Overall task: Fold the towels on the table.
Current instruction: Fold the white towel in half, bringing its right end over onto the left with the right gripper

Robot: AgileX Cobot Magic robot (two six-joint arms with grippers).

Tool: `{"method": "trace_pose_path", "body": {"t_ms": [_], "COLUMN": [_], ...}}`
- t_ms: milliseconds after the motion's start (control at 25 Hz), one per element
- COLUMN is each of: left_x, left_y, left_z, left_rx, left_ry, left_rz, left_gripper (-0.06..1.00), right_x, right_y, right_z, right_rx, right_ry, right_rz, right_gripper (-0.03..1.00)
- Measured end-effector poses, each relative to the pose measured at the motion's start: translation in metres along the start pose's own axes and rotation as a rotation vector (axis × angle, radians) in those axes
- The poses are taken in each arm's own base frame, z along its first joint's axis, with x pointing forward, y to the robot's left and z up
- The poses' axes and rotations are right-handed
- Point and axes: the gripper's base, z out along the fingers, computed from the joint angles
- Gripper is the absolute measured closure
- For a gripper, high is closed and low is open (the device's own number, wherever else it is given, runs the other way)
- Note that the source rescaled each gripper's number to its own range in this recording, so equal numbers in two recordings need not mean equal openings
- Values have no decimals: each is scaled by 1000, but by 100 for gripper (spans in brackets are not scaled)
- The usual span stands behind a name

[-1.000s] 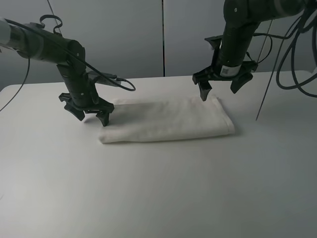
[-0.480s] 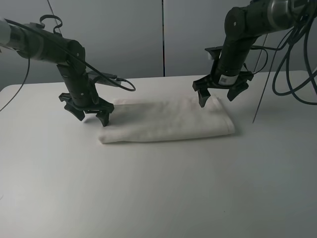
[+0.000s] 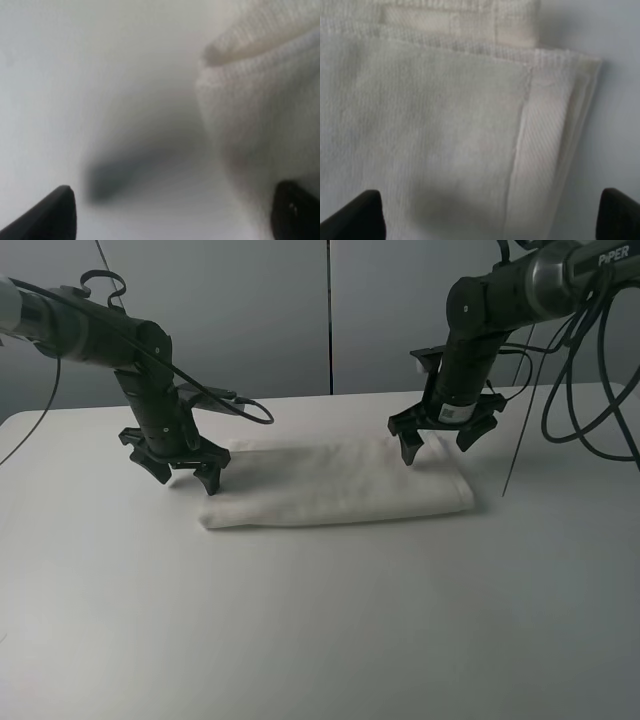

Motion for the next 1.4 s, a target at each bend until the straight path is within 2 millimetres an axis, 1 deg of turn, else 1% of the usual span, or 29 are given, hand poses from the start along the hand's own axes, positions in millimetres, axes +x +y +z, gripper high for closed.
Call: {"method": "trace_pose_path", "body": {"t_ms": [280,440,640,720,800,880,1000,1080,1120,1400], "left_x": [0,0,0,0,0,0,0,0,0,0], "left_y": [0,0,0,0,0,0,0,0,0,0], "left_z": [0,0,0,0,0,0,0,0,0,0], "left_rx": [0,0,0,0,0,0,0,0,0,0], "left_ry": [-2,-2,-2,-2,-2,-2,-2,-2,-2,-2], "left_rz": [0,4,4,4,4,4,4,4,4,4], "left_gripper": [-6,-6,-6,-6,-6,-6,-6,-6,-6,-6], "right_x": [-1,2,1,2,2,1,1,1,1,0], "right_y": [0,0,1,1,3,4,6,8,8,10], "right_z": [5,21,24,25,25,25,25,25,25,25], "right_rx": [3,3,2,-7,-23,-37,-59,-77,-83,-98], "right_ry": [-1,38,41,43,43,37,32,32,31,28], "right_rz": [-3,-2,-1,6,15,16,6,1,-3,-23], "right_gripper": [7,7,8,16,29,45,76,93,96,96]}}
